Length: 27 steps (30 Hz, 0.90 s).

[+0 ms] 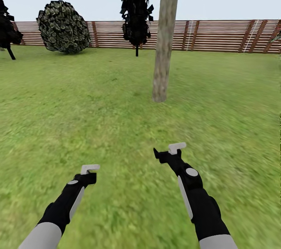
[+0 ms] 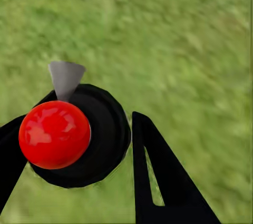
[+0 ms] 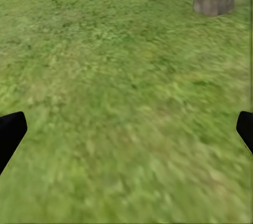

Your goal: In the garden, pick up the pesticide atomizer on the floor and spray pesticide onto both trees until each tree trunk is fully covered.

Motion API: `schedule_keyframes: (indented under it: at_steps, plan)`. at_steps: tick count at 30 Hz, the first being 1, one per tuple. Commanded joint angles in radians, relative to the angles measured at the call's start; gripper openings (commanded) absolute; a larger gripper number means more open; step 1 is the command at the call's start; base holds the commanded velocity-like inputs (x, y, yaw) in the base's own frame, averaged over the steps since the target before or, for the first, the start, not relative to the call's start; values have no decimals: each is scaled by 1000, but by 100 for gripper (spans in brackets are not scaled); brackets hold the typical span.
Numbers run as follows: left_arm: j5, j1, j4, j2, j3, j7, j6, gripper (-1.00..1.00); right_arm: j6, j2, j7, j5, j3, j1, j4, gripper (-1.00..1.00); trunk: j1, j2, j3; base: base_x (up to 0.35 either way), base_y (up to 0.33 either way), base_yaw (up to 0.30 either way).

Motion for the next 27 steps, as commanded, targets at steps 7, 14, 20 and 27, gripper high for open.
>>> schedule_keyframes:
  at_steps: [7,14,20,27]
  plan:
    - [1,0,-3,0,0,2,6,-100,5,1,7,11,-1,-1,0,100,0,0,-1,339,0,-257]
    - [2,0,-2,0,0,3,6,-100,5,1,7,11,-1,-1,-1,100,0,0,-1,339,0,-146]
    - [1,0,-1,0,0,2,6,-100,5,1,6,10,0,-1,0,100,0,0,-1,339,0,-10]
    - [1,0,-1,0,0,3,6,-100,5,1,7,9,0,-1,0,100,0,0,-1,339,0,0]
